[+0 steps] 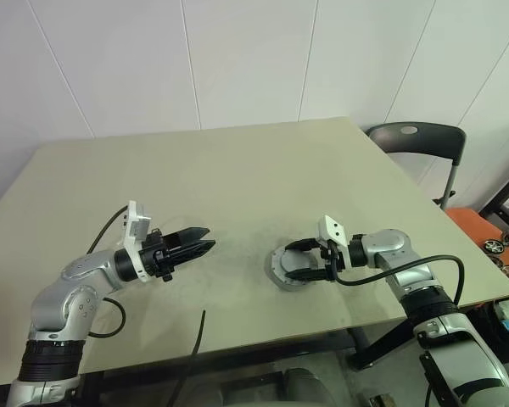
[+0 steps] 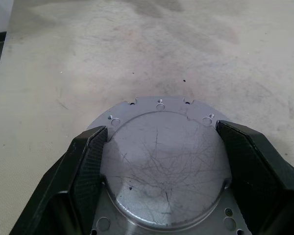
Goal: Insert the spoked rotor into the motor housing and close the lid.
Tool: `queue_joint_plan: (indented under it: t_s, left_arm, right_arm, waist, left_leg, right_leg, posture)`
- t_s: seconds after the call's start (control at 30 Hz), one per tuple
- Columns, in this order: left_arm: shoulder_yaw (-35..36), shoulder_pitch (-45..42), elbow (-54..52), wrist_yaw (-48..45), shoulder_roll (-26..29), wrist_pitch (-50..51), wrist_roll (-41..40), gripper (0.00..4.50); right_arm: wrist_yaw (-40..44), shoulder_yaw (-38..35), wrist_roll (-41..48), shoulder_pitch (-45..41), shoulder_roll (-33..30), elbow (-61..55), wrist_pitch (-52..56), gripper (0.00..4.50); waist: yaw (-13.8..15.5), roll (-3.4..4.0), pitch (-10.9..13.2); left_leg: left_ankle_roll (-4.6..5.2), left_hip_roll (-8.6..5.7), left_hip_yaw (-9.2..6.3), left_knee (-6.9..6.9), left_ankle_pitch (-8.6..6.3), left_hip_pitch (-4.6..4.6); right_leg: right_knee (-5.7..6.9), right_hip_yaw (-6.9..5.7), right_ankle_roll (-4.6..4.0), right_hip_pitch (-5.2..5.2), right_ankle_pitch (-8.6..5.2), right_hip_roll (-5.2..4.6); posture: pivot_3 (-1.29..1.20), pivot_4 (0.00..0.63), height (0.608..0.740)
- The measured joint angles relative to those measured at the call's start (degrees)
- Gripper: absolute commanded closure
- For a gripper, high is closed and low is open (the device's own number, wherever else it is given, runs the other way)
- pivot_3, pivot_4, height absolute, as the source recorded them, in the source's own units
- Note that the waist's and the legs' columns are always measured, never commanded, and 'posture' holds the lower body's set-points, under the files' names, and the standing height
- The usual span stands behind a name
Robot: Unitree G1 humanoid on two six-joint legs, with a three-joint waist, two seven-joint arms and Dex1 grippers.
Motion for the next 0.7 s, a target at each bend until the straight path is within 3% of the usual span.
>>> queue_joint_plan:
  t_s: [0.7]
  left_arm:
    - [0.0, 0.6, -1.3, 0.7, -0.6, 0.0, -0.1, 2.41]
  right_arm:
    - [-1.1, 0.1, -1.2, 1.1, -0.5, -2.9, 1.3, 1.31]
  waist:
    - [0.1, -0.04, 0.0]
  left_leg:
    - [0.00, 0.00, -0.01, -0.02, 0.00, -0.02]
  right_leg:
    - [-0.04, -0.02, 0.00, -0.01, -0.01, -0.01]
  posture:
    - [0.00, 0.000, 0.740]
